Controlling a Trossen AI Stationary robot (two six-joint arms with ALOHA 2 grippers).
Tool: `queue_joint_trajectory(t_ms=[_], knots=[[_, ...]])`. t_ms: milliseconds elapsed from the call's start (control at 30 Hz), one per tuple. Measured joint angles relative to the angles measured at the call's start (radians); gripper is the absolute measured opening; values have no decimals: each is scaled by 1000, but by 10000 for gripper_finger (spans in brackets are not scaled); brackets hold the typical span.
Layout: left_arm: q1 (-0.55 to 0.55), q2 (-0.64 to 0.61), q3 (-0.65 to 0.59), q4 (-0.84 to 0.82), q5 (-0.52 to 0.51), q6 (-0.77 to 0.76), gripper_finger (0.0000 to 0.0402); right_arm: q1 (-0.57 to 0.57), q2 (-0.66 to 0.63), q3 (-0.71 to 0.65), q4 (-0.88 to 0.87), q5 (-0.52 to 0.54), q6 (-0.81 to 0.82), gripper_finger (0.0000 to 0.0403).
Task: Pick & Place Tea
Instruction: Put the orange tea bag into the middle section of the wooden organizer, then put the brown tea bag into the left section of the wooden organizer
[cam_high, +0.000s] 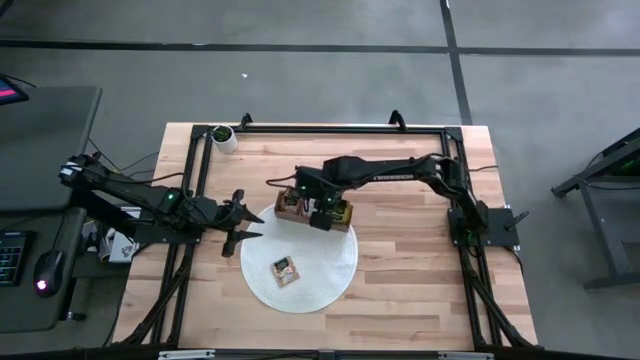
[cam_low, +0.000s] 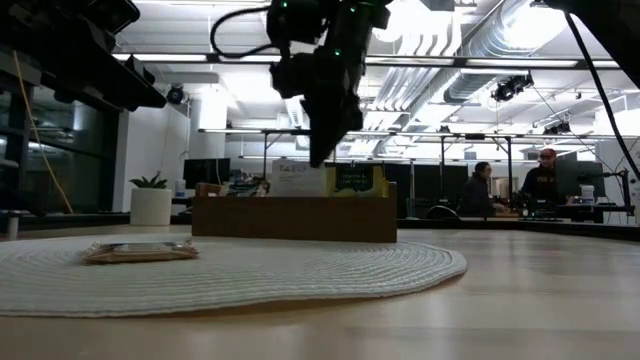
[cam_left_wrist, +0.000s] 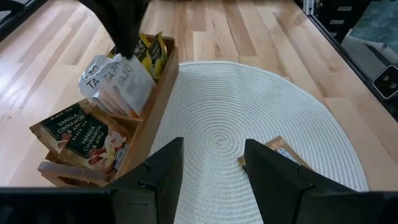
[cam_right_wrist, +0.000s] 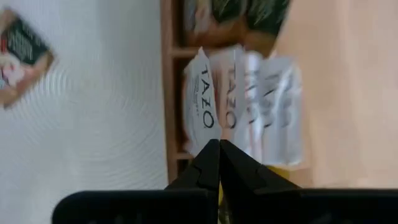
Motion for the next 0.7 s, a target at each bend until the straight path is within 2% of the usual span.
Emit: queue_joint_trajectory(t_ms=[233, 467, 567, 700], knots=[[0, 0, 0, 0, 0, -4, 169, -1, -1, 105, -46, 74, 0, 16], [0, 0, 0, 0, 7, -13, 169, 3, -2, 107, -58, 81, 8, 20], [0, 0, 0, -3, 23, -13, 169, 3, -2, 107, -50, 57, 29, 30], [0, 0, 0, -28, 28, -19, 169, 5, -8, 107, -16, -40, 117, 64]])
